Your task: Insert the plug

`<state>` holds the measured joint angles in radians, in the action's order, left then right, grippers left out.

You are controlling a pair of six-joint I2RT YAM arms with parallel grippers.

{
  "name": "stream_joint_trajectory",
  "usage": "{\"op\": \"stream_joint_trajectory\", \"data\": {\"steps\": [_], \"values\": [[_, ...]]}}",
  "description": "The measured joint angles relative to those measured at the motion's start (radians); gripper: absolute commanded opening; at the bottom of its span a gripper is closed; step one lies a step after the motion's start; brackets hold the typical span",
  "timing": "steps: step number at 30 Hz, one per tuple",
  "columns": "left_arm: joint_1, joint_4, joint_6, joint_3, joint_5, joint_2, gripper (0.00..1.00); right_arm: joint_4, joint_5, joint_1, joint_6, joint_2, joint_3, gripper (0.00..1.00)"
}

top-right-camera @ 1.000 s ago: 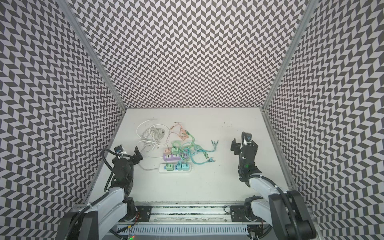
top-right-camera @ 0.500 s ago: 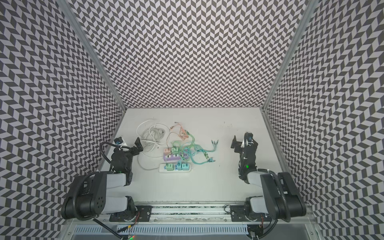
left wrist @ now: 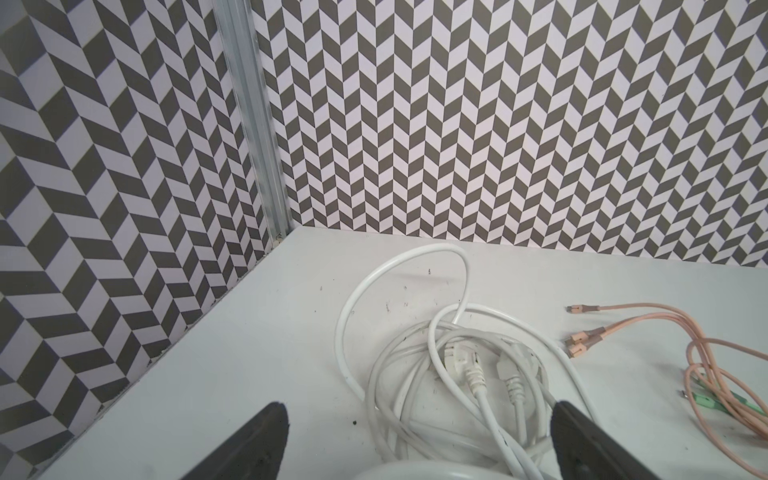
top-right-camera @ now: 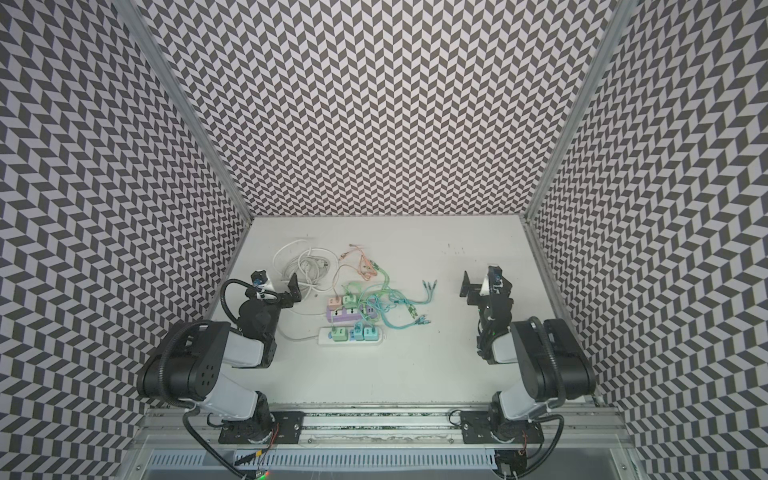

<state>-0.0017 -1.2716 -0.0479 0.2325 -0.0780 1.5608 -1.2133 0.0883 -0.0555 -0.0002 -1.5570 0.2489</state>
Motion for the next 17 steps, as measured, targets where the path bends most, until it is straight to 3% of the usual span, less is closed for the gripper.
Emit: {"op": "stream_joint_trajectory", "data": {"steps": [17], "values": [[-0.005, 0.011, 0.006, 0.007, -0.024, 0.001, 1.00, -0.016, -0.008, 0.000, 0.000, -0.001, 0.003, 0.99]]}}
